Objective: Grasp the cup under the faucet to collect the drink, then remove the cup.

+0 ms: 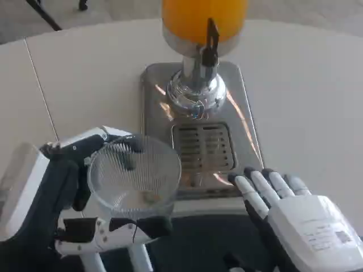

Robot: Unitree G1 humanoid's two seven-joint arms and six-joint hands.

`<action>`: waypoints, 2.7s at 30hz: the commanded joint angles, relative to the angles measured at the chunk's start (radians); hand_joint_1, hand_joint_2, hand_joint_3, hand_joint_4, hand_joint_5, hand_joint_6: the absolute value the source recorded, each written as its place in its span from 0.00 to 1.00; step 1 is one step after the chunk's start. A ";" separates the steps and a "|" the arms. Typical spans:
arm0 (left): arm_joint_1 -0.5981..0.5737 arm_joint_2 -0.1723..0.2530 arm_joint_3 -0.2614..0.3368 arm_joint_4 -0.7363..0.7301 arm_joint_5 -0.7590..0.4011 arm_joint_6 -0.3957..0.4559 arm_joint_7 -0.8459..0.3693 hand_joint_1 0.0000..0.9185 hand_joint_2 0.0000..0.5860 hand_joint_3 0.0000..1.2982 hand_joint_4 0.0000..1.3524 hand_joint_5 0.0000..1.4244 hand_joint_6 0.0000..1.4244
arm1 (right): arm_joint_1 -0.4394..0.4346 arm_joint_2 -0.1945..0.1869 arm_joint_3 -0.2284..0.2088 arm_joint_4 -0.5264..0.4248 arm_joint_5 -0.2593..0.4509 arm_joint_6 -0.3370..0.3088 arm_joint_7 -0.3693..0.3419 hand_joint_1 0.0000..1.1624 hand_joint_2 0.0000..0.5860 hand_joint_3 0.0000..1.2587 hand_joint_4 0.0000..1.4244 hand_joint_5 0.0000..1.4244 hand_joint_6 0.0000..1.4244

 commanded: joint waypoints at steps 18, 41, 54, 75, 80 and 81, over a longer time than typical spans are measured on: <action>0.008 0.000 0.021 -0.024 -0.030 -0.016 -0.006 0.59 0.08 0.73 0.85 0.95 1.00 | -0.017 0.029 0.009 0.003 -0.023 0.020 -0.013 0.46 0.67 0.03 0.00 0.00 0.02; -0.204 -0.048 -0.071 0.141 0.073 0.040 0.028 0.59 0.09 0.73 0.85 0.95 1.00 | 0.010 0.037 -0.004 -0.042 -0.022 0.035 0.012 0.46 0.68 0.03 0.00 0.00 0.02; -0.311 -0.088 -0.143 0.293 0.156 0.054 0.108 0.59 0.09 0.73 0.85 0.95 1.00 | -0.007 0.033 0.005 -0.061 -0.004 0.025 0.077 0.47 0.69 0.04 0.00 0.00 0.03; -0.541 -0.147 -0.305 0.645 0.286 0.101 0.313 0.60 0.10 0.73 0.85 0.95 1.00 | -0.055 0.026 -0.041 -0.119 0.025 0.036 0.218 0.47 0.69 0.04 0.00 0.00 0.03; -0.616 -0.173 -0.347 0.744 0.311 0.126 0.370 0.60 0.10 0.73 0.85 0.95 1.00 | -0.054 0.021 -0.062 -0.138 0.038 0.034 0.247 0.47 0.69 0.04 0.00 0.00 0.03; -0.623 -0.173 -0.353 0.753 0.311 0.128 0.377 0.60 0.10 0.73 0.85 0.95 1.00 | -0.051 0.020 -0.065 -0.143 0.040 0.034 0.251 0.47 0.69 0.04 0.00 0.00 0.03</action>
